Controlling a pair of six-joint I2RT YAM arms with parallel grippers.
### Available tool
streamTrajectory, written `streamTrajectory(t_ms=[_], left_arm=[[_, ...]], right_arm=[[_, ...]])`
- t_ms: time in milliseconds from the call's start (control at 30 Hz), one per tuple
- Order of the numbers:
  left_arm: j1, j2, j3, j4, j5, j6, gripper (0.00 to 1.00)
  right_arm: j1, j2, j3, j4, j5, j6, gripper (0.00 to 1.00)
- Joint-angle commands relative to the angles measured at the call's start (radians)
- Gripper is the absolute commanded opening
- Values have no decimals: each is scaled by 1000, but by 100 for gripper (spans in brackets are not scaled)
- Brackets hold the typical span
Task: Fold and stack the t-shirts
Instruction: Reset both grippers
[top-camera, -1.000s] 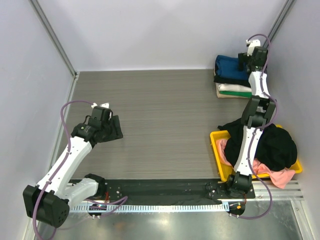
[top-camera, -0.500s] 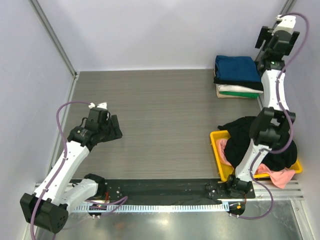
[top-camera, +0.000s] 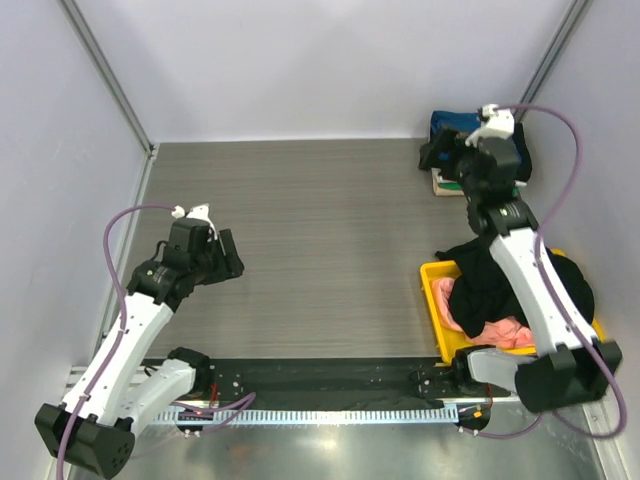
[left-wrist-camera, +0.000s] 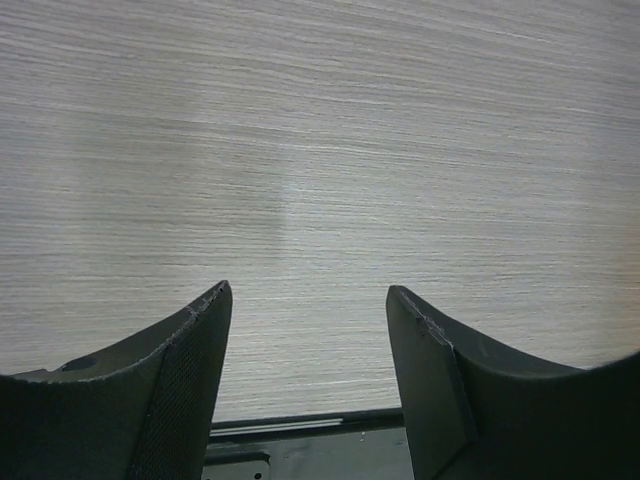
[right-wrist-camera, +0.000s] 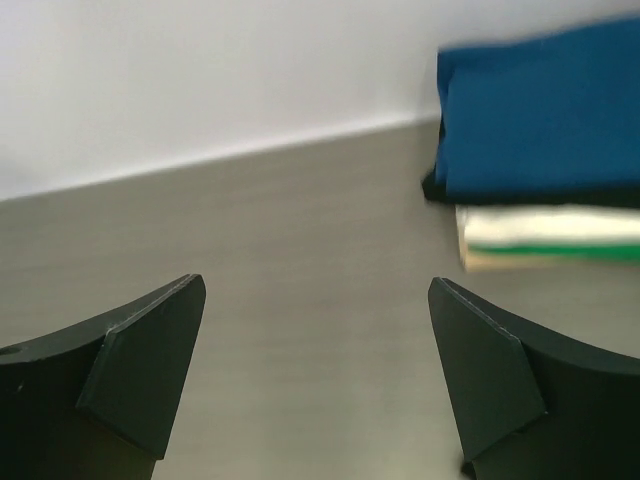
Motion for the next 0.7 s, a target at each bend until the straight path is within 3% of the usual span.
streamTrajectory(t_ms=[0,133,333,667], left_arm=[[2,-38,6,32,3,-1,65],[0,-61,6,36,33,5,65],[0,-91,1,38,6,1,65],[2,-135,13,27,-4,16,66]], right_arm=[[-17,-204,-98,-119,-38,148,100],[-17,-368,-208,-274,-94,188,100],[-17,-605,-325,-421,77,197,99],[-17,-631,-331,-552,261,226,100]])
